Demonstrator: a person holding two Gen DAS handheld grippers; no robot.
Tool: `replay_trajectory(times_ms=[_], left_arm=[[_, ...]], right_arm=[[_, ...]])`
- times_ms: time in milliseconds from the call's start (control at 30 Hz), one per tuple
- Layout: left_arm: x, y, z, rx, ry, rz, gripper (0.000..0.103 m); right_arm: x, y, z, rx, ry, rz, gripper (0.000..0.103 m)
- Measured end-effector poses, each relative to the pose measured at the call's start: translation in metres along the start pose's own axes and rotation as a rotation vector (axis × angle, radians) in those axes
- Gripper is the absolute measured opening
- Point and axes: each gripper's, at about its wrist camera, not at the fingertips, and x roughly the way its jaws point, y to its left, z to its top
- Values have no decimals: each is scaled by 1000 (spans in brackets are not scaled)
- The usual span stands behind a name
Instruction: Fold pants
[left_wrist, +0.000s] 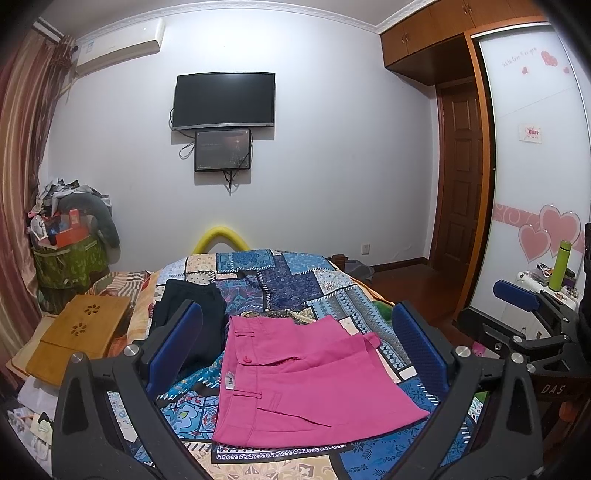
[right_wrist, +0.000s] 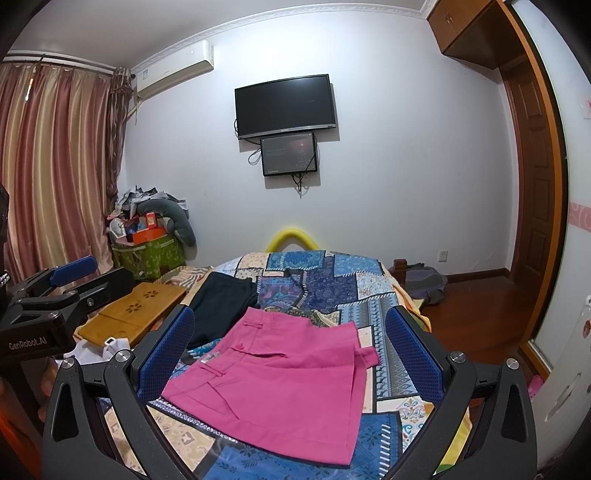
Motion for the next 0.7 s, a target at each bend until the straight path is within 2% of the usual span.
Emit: replay_trajectory(times_ms=[433,600,700], left_arm=[[15,4,-2,-16,33,7,103],[49,13,-12,-43,117,-10,103],[82,21,-20,-63,207,-28,103]], right_arm=[[9,-2,-4,-1,28,-3,103],[27,-10,-10,15,73,-10,103],[45,-18,-19,21,115,-24,103]])
